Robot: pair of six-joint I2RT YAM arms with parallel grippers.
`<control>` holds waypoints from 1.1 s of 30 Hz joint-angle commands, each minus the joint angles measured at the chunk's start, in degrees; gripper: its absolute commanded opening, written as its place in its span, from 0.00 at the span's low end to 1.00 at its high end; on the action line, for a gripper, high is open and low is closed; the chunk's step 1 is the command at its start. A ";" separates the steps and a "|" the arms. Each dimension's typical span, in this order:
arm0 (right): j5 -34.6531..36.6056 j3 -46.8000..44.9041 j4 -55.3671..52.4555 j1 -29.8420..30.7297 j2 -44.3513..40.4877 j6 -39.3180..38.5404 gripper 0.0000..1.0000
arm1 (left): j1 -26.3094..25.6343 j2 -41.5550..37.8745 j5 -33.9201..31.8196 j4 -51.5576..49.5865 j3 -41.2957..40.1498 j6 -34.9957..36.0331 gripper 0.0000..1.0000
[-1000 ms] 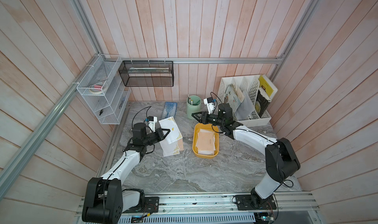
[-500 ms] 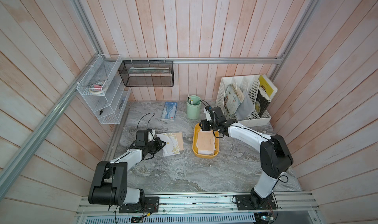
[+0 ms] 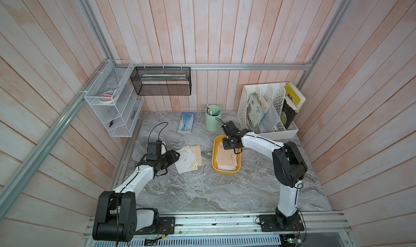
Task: Take out the stationery paper from the storage box
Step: Place the stationery paper at the center of the board, then pick up the stationery paper from the storage box.
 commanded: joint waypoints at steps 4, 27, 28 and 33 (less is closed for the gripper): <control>10.21 6.11 -11.86 2.48 4.25 4.83 0.50 | 0.21 -0.54 -1.62 -1.74 1.48 0.82 0.61; -2.09 -1.60 -6.92 -1.67 5.05 9.45 0.53 | 0.21 -0.35 -1.66 -2.40 1.97 1.70 0.77; -2.35 -1.70 -6.77 -1.74 5.08 9.45 0.52 | 0.21 -0.27 -1.59 -2.40 2.07 1.65 0.76; -2.39 -1.59 -6.23 -1.75 5.00 9.29 0.44 | 0.21 0.00 -1.41 -2.31 2.23 1.71 0.76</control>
